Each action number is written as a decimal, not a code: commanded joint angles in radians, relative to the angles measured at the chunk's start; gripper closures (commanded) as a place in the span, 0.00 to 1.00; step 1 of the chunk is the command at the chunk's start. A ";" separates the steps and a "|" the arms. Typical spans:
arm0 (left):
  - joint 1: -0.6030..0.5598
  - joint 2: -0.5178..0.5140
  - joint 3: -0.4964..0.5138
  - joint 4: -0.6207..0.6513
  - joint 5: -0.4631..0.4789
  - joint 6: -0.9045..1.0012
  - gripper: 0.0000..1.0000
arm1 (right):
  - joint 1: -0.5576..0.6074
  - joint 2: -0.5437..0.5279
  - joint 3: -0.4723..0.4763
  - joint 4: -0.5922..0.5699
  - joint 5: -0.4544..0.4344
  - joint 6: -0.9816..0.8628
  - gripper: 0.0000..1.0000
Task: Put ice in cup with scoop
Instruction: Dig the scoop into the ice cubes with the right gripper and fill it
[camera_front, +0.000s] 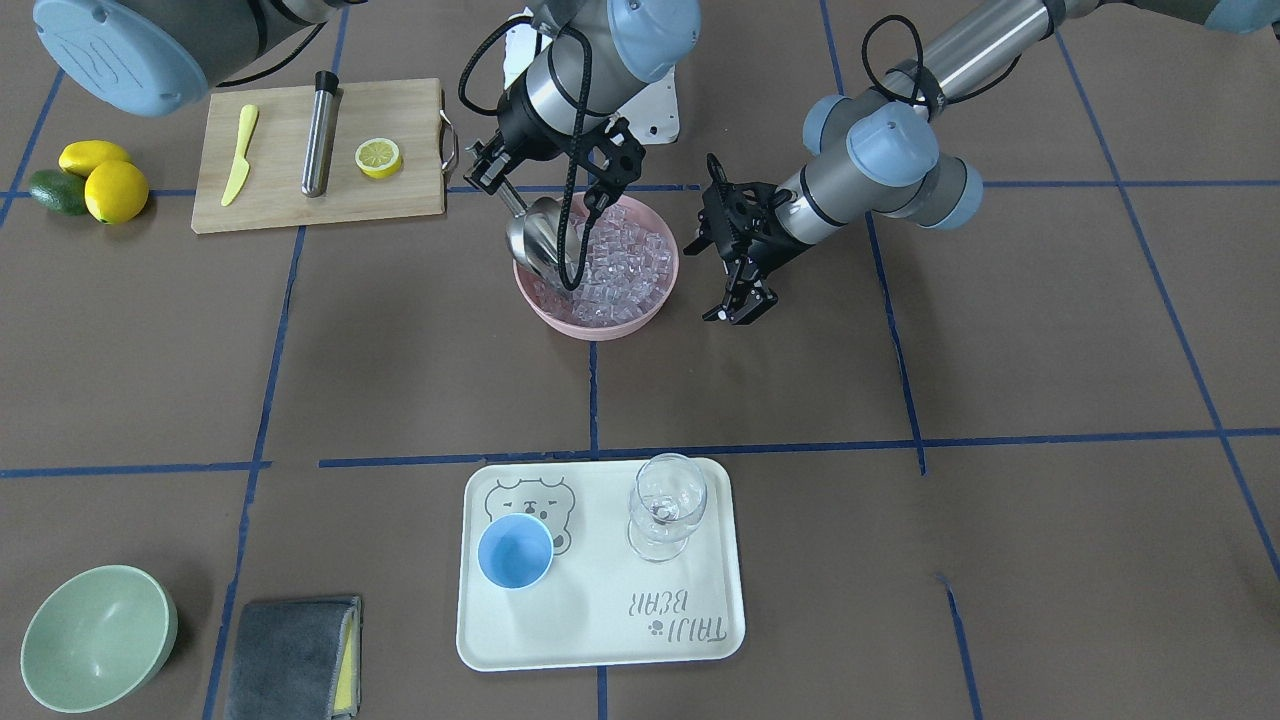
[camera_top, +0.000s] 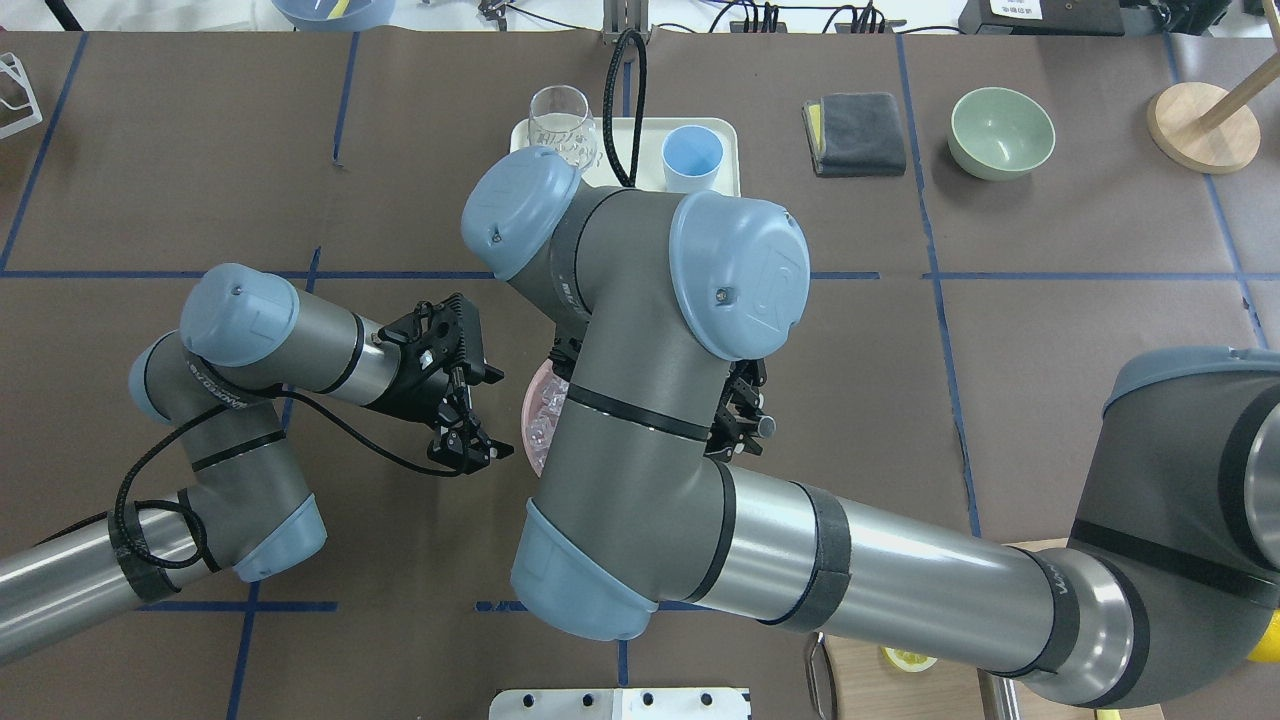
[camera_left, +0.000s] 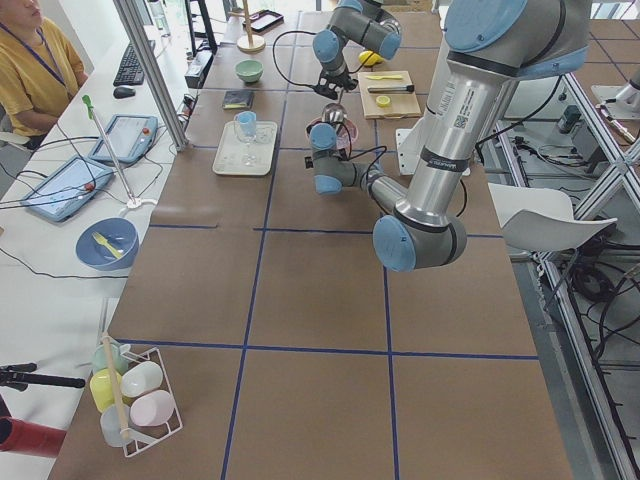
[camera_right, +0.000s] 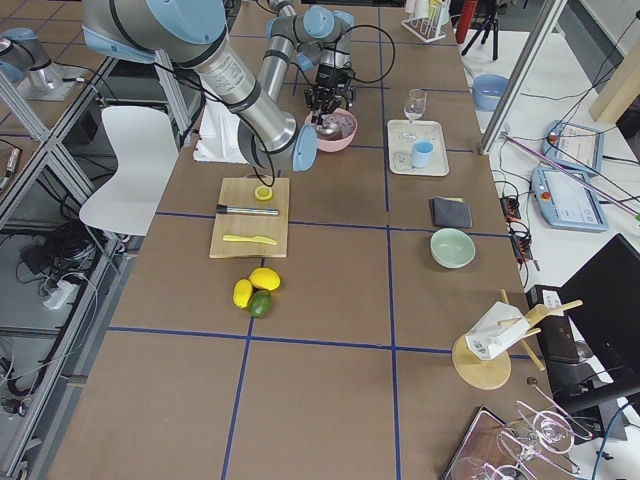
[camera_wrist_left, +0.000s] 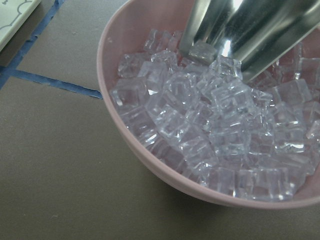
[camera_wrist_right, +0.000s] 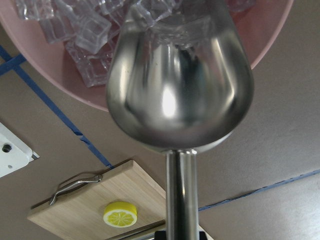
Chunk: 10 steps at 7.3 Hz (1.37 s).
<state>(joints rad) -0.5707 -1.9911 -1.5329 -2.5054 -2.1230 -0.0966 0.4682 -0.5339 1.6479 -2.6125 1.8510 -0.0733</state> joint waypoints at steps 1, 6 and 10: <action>0.000 -0.002 -0.003 0.000 0.000 0.000 0.00 | 0.000 -0.062 0.062 0.040 -0.003 -0.125 1.00; 0.000 -0.006 -0.009 0.000 0.000 -0.006 0.00 | -0.023 -0.196 0.089 0.225 -0.003 -0.123 1.00; 0.000 -0.005 -0.013 0.000 0.002 -0.008 0.00 | -0.022 -0.268 0.081 0.311 0.005 -0.125 1.00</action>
<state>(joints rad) -0.5703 -1.9962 -1.5454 -2.5050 -2.1220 -0.1041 0.4457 -0.7802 1.7328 -2.3381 1.8509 -0.2000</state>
